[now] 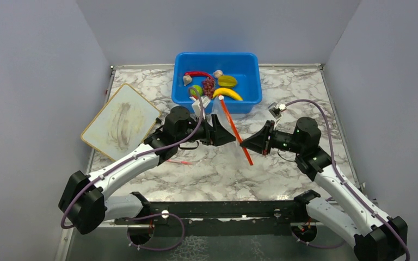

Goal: Place the food in the zip-top bag and seal the zipper
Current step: Open the zipper of the food storage bag.

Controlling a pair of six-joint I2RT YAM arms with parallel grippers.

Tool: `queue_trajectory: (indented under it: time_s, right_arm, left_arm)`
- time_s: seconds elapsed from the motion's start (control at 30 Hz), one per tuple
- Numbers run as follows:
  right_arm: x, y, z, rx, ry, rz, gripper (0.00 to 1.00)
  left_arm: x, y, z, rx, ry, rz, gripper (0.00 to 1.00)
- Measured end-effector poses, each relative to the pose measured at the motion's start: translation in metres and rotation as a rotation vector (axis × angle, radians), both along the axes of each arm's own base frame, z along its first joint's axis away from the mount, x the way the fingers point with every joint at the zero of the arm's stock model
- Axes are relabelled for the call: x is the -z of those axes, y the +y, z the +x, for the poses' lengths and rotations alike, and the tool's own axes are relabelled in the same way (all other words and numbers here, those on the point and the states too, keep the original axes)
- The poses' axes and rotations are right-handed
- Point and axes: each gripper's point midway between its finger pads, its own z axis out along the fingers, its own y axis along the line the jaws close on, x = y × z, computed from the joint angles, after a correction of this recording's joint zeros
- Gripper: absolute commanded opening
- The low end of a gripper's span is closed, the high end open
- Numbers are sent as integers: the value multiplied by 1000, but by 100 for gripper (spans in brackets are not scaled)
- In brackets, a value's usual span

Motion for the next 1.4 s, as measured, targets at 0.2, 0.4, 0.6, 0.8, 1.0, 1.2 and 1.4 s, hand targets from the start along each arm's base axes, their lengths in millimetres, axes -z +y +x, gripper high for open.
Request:
queue_trajectory:
  time_s: [0.2, 0.4, 0.6, 0.8, 1.0, 1.2, 1.4]
  right_arm:
    - [1, 3, -3, -26, 4, 1, 1]
    - [9, 4, -4, -35, 22, -9, 2]
    - [15, 1, -2, 5, 54, -32, 5]
    - [5, -2, -3, 50, 109, -1, 17]
    - [-11, -1, -2, 71, 143, 41, 21]
    - [-21, 0, -2, 75, 164, 64, 38]
    - [-17, 4, 6, 75, 189, 50, 41]
  left_arm:
    - [1, -6, 3, 0, -17, 10, 53]
    - [3, -10, 2, 10, -31, 16, 7]
    - [4, -11, 1, 24, -62, 26, 0]
    - [0, -8, -4, 54, -116, 28, 0]
    - [-2, -2, -14, 85, -165, 25, 0]
    - [2, -1, -22, 134, -189, 21, 0]
    - [-1, -3, -28, 174, -205, 6, 0]
